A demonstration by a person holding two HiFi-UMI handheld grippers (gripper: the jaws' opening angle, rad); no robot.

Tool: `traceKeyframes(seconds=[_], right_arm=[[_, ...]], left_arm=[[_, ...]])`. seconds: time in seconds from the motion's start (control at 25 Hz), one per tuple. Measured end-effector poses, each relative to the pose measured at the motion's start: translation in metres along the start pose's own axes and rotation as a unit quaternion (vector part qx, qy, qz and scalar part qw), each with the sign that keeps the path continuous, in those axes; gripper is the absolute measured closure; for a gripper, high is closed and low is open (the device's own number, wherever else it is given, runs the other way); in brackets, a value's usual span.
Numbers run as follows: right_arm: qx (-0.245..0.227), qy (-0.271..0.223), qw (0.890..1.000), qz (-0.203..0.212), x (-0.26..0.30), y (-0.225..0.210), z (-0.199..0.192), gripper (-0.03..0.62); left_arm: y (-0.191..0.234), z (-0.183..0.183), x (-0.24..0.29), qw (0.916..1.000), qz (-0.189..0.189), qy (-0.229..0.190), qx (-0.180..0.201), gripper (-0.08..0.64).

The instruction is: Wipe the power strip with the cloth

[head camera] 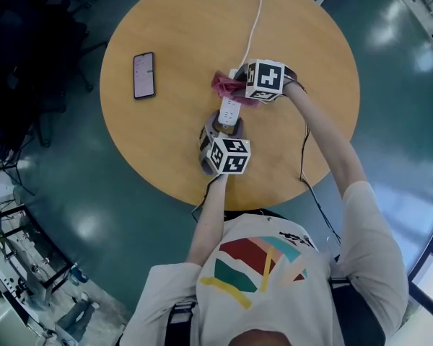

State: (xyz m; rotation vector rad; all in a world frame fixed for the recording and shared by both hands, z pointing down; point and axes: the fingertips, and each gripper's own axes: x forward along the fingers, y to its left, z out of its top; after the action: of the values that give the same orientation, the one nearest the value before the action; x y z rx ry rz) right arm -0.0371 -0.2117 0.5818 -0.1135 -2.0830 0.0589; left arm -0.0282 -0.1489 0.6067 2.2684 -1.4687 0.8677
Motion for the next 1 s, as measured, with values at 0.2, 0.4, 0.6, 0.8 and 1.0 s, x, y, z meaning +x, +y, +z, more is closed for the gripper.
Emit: traceKeyframes(seconds=[0.2,0.4,0.6,0.8,1.0], right_arm=[[0.014,0.013,0.999,-0.044,-0.019,-0.043,-0.015,0.552],[0.004,0.026,0.998,-0.052,-0.014,-0.059,-0.021,0.552],[0.010,0.013,0.998,-0.059,-0.020,-0.062,-0.022,0.552],[0.040,-0.002,0.996,-0.074,-0.023,-0.064,-0.024,0.552],[0.040,-0.005,0.996,-0.076,-0.021,-0.063,-0.025,0.552]], left_arm=[[-0.001,0.003,-0.001,1.0000,-0.001,0.000,0.001,0.252],[0.002,-0.004,0.005,1.0000,-0.001,0.001,0.001,0.252],[-0.001,0.001,0.003,1.0000,-0.003,0.002,0.003,0.252],[0.010,0.006,-0.015,0.9971,0.029,-0.050,-0.049,0.252],[0.023,-0.001,-0.046,0.9911,0.052,-0.089,-0.085,0.252]])
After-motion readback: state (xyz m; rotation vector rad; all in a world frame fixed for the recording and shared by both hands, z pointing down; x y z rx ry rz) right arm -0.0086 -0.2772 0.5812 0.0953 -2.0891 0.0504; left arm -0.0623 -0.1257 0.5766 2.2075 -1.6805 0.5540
